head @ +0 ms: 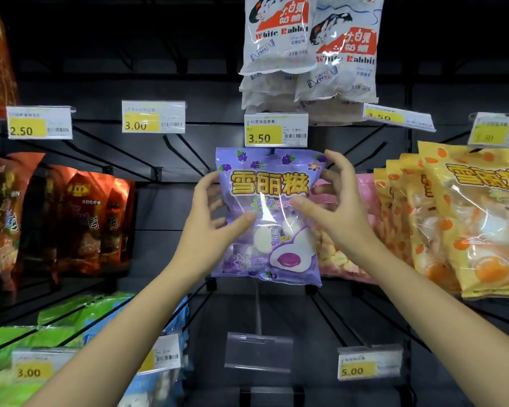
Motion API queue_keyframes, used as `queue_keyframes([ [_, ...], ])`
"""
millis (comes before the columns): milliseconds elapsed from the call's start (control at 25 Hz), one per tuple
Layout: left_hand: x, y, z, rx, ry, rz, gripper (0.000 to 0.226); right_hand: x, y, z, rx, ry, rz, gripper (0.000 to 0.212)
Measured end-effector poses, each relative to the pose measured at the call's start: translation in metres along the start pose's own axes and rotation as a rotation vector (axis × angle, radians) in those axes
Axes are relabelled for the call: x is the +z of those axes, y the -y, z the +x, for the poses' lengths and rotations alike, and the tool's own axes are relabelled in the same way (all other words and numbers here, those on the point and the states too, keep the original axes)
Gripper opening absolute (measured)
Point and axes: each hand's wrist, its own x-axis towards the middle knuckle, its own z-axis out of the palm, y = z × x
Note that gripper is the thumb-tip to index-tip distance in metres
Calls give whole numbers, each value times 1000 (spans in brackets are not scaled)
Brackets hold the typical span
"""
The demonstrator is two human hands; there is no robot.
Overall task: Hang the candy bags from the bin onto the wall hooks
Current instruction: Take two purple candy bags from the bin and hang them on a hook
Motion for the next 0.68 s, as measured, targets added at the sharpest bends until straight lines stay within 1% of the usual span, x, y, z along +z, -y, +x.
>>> queue_keyframes([
  [80, -2, 5, -3, 24, 40, 28, 70, 2, -7, -8, -15, 8, 6, 75],
  [200, 4, 9, 5, 18, 7, 118, 61, 6, -17, -4, 27, -23, -7, 66],
  [360, 11, 30, 20, -18, 0, 153, 59, 15, -40, 5, 72, -15, -114, 58],
  [480, 17, 47, 34, -40, -7, 233, 60, 26, -58, 11, 121, -23, -218, 49],
  [560, 20, 57, 41, -67, -3, 293, 59, 34, -64, 15, 142, -24, -306, 43],
  [680, 25, 63, 43, -160, 3, 304, 55, 43, -64, 15, 200, -2, -366, 43],
])
